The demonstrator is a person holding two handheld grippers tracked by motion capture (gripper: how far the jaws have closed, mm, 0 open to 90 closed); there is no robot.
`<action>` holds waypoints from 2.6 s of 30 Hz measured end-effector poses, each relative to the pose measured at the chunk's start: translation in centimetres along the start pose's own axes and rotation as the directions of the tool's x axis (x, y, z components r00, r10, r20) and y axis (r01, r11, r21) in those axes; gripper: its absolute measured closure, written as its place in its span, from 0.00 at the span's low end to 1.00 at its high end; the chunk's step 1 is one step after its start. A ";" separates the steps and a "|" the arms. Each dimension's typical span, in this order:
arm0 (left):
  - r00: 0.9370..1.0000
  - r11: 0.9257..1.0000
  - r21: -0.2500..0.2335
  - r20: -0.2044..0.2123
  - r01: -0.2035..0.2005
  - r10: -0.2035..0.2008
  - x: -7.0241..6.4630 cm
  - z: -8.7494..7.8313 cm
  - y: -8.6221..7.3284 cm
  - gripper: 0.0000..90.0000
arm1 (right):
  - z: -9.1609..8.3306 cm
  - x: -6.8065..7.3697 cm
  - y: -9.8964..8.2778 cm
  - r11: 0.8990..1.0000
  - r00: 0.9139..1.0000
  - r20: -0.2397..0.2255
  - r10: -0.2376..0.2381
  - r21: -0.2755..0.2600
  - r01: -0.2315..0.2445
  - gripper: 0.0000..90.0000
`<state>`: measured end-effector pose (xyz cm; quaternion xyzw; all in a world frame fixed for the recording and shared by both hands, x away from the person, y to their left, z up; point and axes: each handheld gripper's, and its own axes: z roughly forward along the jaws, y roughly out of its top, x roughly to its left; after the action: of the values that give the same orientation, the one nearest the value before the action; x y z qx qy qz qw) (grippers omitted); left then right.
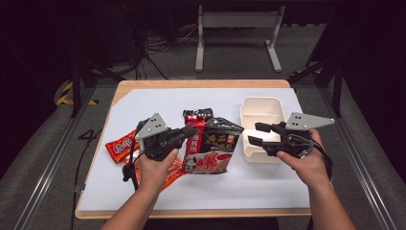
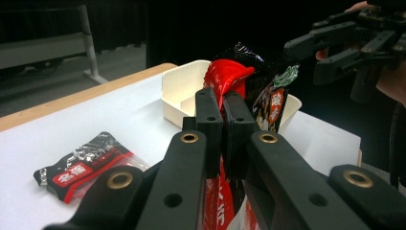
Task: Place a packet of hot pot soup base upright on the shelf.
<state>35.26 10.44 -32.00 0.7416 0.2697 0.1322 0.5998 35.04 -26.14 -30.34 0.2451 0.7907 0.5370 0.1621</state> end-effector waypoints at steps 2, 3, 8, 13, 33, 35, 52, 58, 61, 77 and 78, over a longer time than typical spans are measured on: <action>1.000 1.000 -0.006 -0.004 -0.005 0.005 0.0 0.0 0.0 0.98 | 0.2 0.2 0.0 1.000 1.000 -0.008 -0.001 0.005 0.001 0.52; 1.000 1.000 -0.006 -0.001 -0.004 0.004 -0.1 0.0 0.0 0.98 | 0.5 0.4 0.0 1.000 1.000 -0.015 -0.003 0.007 0.003 0.51; 1.000 1.000 -0.007 0.009 -0.004 0.004 -0.3 0.0 0.0 0.98 | 2.1 0.9 -0.2 1.000 0.999 -0.047 0.005 0.009 -0.004 0.51; 0.999 1.000 -0.003 0.031 -0.014 0.015 -0.6 0.2 0.0 0.98 | 2.8 1.2 -0.3 1.000 0.998 -0.061 0.015 0.010 -0.014 0.52; 0.992 0.998 -0.008 0.105 -0.065 0.066 -1.9 0.5 0.1 0.97 | 4.1 2.6 0.0 0.997 0.992 -0.127 0.007 0.082 0.003 0.74; 0.993 0.998 -0.008 0.103 -0.065 0.065 -1.9 0.5 0.1 0.97 | 4.2 2.5 0.0 0.995 0.992 -0.126 0.006 0.095 0.006 0.80; 0.993 0.999 -0.004 0.108 -0.053 0.053 -1.2 0.5 0.0 0.97 | 4.3 2.4 0.9 0.990 0.993 -0.115 -0.015 0.136 0.030 0.87; 0.993 0.999 -0.001 0.104 -0.052 0.051 -1.0 0.4 0.1 0.96 | 4.1 2.2 2.0 0.988 0.992 -0.120 -0.027 0.149 0.045 0.88; 0.994 0.998 0.009 0.089 -0.064 0.063 -0.9 0.5 0.1 0.94 | 4.1 2.0 2.3 0.987 0.992 -0.123 -0.025 0.156 0.044 0.89; 0.998 0.999 0.043 0.052 -0.022 0.020 0.6 -0.5 0.2 0.62 | 3.9 0.6 4.4 0.985 0.990 -0.125 -0.060 0.155 0.080 0.89; 0.999 0.999 0.049 0.048 -0.018 0.015 0.7 -0.6 0.2 0.59 | 3.8 0.5 4.6 0.986 0.991 -0.122 -0.059 0.150 0.078 0.89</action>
<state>35.57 11.28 -31.78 0.7615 0.2525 0.1127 0.5863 37.60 -21.60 -27.46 0.1976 0.8462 0.4816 0.1142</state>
